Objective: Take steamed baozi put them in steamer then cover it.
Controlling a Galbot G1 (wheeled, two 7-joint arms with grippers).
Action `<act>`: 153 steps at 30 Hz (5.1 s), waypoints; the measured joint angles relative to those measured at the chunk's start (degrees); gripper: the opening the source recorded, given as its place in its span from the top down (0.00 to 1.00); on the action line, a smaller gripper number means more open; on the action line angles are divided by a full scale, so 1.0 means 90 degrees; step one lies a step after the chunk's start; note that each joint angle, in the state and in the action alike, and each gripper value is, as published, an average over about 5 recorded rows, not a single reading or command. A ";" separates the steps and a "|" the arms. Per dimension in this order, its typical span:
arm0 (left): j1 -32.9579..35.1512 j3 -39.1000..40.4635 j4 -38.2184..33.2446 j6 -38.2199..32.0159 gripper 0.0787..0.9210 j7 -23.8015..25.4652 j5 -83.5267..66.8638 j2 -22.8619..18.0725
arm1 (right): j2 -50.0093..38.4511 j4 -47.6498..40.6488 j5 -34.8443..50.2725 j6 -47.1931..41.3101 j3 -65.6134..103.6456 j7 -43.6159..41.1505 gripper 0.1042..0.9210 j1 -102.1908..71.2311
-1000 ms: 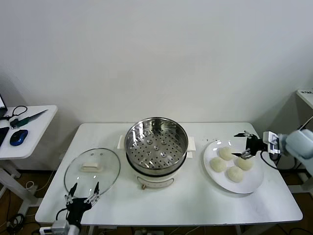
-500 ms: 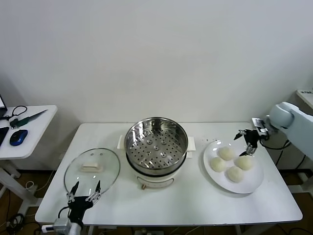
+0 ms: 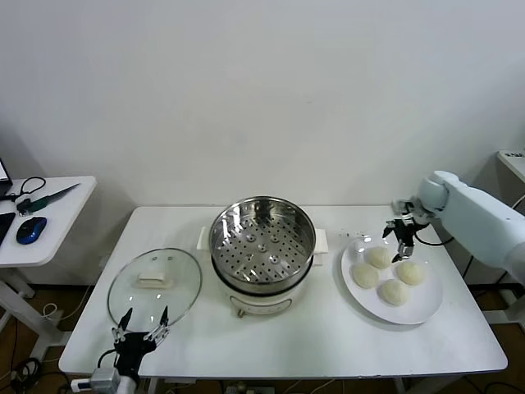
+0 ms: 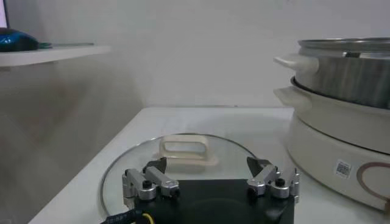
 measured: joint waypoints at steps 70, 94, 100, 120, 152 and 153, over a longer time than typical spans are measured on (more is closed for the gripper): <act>-0.0002 0.0092 -0.0169 -0.0037 0.12 -0.0084 0.0022 0.0002 | 0.2945 0.1867 -0.0465 0.3955 -0.2907 0.0886 0.34 0.3018; -0.0061 0.0066 -0.0146 -0.0025 0.12 -0.0180 -0.0027 -0.0015 | 0.3520 0.0557 -0.0893 0.4535 -0.2669 0.1278 0.13 0.2433; -0.0043 0.0075 -0.0195 -0.0019 0.12 -0.0176 -0.0024 -0.0027 | 0.3086 0.0960 0.0476 0.4287 -0.3304 0.0978 0.12 0.3223; -0.0146 0.0149 -0.0124 0.0016 0.12 -0.0155 -0.0023 -0.0027 | -0.0615 0.3878 0.3574 -0.0235 -0.5734 0.1094 0.12 0.4431; -0.0002 0.0082 -0.0081 -0.0046 0.12 -0.0173 -0.0001 -0.0037 | -0.0692 0.3115 0.3087 -0.2131 -0.3823 0.2034 0.12 0.1574; -0.0002 0.0082 -0.0075 -0.0049 0.12 -0.0174 -0.0003 -0.0037 | -0.0675 0.3084 0.3069 -0.2138 -0.3797 0.2036 0.12 0.1536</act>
